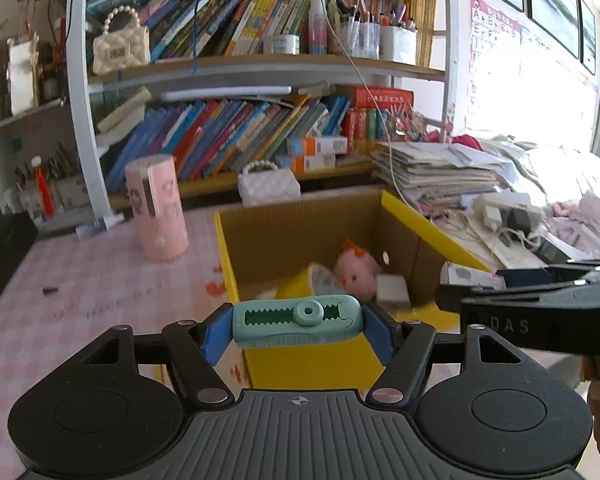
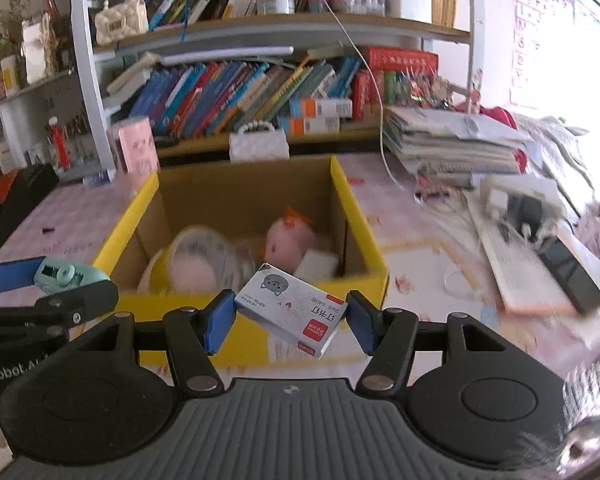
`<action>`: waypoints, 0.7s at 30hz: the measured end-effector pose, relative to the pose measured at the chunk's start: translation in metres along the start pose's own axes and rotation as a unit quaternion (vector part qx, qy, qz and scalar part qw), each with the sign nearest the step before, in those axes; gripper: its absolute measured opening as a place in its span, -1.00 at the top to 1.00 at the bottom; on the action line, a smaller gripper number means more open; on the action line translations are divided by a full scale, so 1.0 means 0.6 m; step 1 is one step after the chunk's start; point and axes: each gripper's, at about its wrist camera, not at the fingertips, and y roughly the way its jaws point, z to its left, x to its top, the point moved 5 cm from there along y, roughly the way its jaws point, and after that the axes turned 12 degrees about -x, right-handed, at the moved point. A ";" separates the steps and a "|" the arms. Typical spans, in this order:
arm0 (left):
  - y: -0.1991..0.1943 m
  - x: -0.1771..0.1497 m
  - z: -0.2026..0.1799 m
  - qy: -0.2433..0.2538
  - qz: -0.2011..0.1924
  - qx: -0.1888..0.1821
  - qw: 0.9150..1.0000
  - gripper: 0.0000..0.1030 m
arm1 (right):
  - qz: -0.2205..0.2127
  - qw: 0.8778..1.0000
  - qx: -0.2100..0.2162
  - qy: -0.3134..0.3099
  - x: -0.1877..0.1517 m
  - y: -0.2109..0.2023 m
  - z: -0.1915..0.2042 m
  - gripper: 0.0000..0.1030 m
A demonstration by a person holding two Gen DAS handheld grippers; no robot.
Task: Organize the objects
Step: 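Carry the green toy in the left tool and card box in the right tool to the box, then open the right tool to drop the card box in while the left tool releases the green toy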
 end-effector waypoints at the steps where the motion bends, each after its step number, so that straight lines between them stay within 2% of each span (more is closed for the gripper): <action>1: 0.008 0.005 -0.001 0.004 0.000 0.004 1.000 -0.33 | -0.003 1.000 0.005 0.001 0.012 0.010 -0.003 -0.13; 10: 0.101 0.032 -0.019 0.015 0.020 0.020 0.999 -0.33 | -0.010 0.999 0.036 -0.038 0.083 0.097 -0.004 -0.13; 18: 0.165 0.020 -0.039 0.022 0.059 0.019 0.998 -0.34 | 0.021 0.994 0.070 -0.080 0.089 0.157 0.010 -0.13; 21: 0.173 0.021 -0.043 0.032 0.058 0.027 0.997 -0.34 | 0.029 0.991 0.078 -0.101 0.086 0.175 0.018 -0.13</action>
